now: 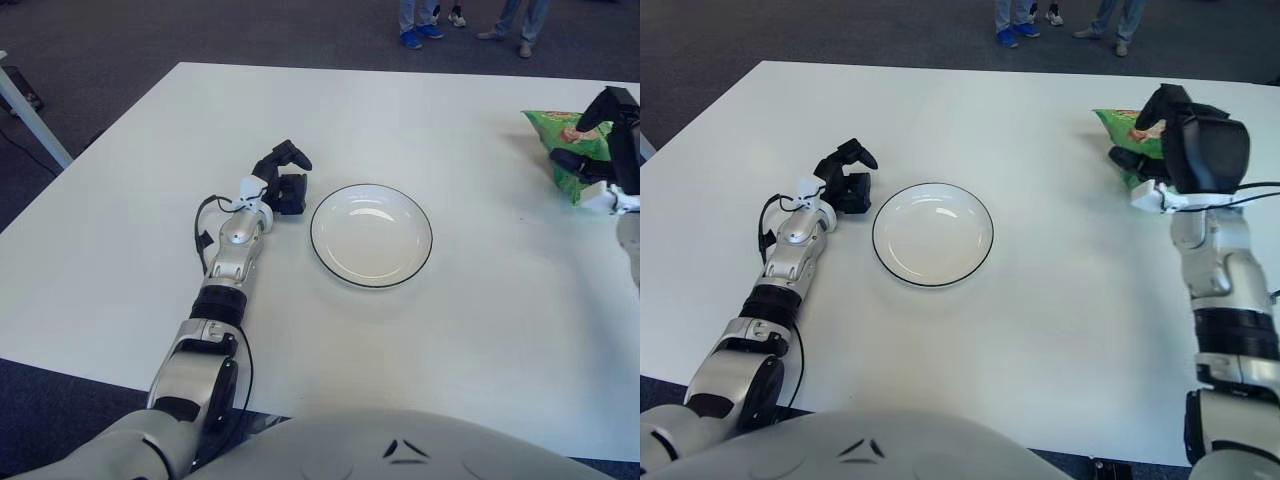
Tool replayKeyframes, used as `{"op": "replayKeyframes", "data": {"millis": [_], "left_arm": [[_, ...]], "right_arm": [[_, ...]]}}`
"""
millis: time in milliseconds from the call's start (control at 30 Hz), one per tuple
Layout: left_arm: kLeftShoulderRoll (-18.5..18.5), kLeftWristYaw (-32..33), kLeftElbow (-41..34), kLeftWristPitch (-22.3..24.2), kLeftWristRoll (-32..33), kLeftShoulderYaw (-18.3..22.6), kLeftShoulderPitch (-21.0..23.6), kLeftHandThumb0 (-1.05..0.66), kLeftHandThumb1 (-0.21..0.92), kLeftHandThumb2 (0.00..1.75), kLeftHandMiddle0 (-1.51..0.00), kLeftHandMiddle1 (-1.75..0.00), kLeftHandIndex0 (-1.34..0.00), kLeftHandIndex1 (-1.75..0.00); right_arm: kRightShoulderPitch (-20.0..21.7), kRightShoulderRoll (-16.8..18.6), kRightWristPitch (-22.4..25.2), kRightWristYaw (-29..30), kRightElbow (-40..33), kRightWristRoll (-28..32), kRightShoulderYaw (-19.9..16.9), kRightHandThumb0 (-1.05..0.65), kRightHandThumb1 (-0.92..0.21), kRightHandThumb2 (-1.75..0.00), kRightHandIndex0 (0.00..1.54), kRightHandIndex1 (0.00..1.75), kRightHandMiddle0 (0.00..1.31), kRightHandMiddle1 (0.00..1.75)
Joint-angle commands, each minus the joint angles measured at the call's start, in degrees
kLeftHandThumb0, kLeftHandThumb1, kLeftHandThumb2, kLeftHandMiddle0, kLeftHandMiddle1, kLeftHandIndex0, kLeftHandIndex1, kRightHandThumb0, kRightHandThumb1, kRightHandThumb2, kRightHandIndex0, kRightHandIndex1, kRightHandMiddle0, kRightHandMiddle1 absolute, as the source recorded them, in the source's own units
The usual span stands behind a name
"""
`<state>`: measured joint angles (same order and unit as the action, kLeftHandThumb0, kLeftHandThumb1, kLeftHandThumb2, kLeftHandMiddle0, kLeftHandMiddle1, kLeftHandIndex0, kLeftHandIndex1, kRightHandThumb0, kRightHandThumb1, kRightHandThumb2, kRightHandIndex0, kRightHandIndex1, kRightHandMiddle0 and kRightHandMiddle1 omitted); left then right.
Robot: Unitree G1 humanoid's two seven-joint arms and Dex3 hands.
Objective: Put the snack into the plate.
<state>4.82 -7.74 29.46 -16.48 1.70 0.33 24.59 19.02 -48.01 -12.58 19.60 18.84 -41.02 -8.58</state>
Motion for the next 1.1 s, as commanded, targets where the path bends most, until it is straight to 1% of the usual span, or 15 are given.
{"op": "replayKeyframes", "data": {"millis": [0, 200, 333, 433, 467, 500, 533, 567, 733, 900, 1067], "left_arm": [[-0.39, -0.38, 2.78, -0.19, -0.11, 0.04, -3.51, -0.47, 0.35, 1.27, -1.27, -1.75, -0.59, -1.75], [-0.04, -0.66, 2.68, 0.70, 0.04, 0.09, -3.58, -0.47, 0.36, 1.27, -1.27, -1.75, -0.58, -1.75], [0.00, -0.75, 2.70, 0.46, 0.13, 0.12, -3.58, -0.46, 0.36, 1.26, -1.27, -1.75, -0.58, -1.75], [0.04, -0.60, 2.63, 0.24, 0.00, 0.12, -3.65, -0.46, 0.36, 1.26, -1.27, -1.75, -0.58, -1.75], [0.09, -0.49, 2.61, 0.17, -0.16, 0.08, -3.66, -0.46, 0.36, 1.26, -1.27, -1.75, -0.58, -1.75], [0.12, -0.41, 2.60, 0.12, -0.26, 0.05, -3.66, -0.46, 0.36, 1.26, -1.27, -1.75, -0.58, -1.75], [0.22, -0.34, 2.52, 0.07, -0.39, 0.01, -3.72, -0.46, 0.36, 1.26, -1.27, -1.75, -0.58, -1.75], [0.28, -0.30, 2.45, 0.05, -0.47, -0.02, -3.76, -0.46, 0.36, 1.26, -1.27, -1.75, -0.58, -1.75], [0.31, -0.07, 2.24, -0.16, -0.73, -0.13, -3.87, -0.47, 0.36, 1.26, -1.27, -1.75, -0.58, -1.75], [0.28, -0.47, 2.05, -0.37, -0.39, -0.03, -4.12, -0.47, 0.35, 1.27, -1.27, -1.75, -0.58, -1.75], [0.24, -0.49, 1.94, -0.39, -0.22, 0.07, -4.17, -0.47, 0.34, 1.28, -1.27, -1.75, -0.59, -1.75]], "right_arm": [[2.09, -2.08, 0.71, -1.64, 2.67, -0.46, 1.78, -0.85, -0.91, -0.81, 0.27, 0.99, 0.12, 1.39], [3.51, -3.06, 3.69, -0.75, 4.59, -3.13, 4.52, -0.90, -0.92, -0.92, 0.18, 0.72, 0.03, 1.26], [4.42, -3.42, 5.48, 0.26, 5.23, -4.90, 6.10, -0.90, -0.92, -0.97, 0.15, 0.63, 0.01, 1.18], [6.62, -3.34, 6.63, 0.74, 8.20, -6.12, 8.01, -0.90, -0.92, -1.02, 0.12, 0.51, 0.00, 1.05], [9.96, -3.14, 5.63, 1.75, 15.51, -6.49, 9.68, -0.90, -0.92, -1.03, 0.11, 0.50, 0.00, 1.03], [12.41, -3.03, 4.79, 2.57, 20.93, -6.68, 10.92, -0.90, -0.92, -1.05, 0.10, 0.44, 0.00, 0.96], [14.64, -2.85, 4.22, 2.96, 25.56, -6.77, 11.99, -0.90, -0.92, -1.06, 0.09, 0.41, 0.00, 0.90], [16.10, -2.75, 3.83, 3.26, 28.48, -6.78, 12.76, -0.90, -0.92, -1.07, 0.08, 0.39, 0.00, 0.87], [19.99, -2.75, 3.36, 3.52, 34.23, -6.57, 15.35, -0.90, -0.92, -1.10, 0.05, 0.31, 0.00, 0.71], [22.68, -2.81, 2.15, 3.80, 38.20, -5.38, 17.65, -0.88, -0.92, -1.10, 0.02, 0.24, 0.00, 0.55], [24.62, -2.66, 0.77, 2.27, 40.89, -3.34, 18.70, -0.88, -0.92, -1.11, 0.00, 0.15, 0.00, 0.45]]}}
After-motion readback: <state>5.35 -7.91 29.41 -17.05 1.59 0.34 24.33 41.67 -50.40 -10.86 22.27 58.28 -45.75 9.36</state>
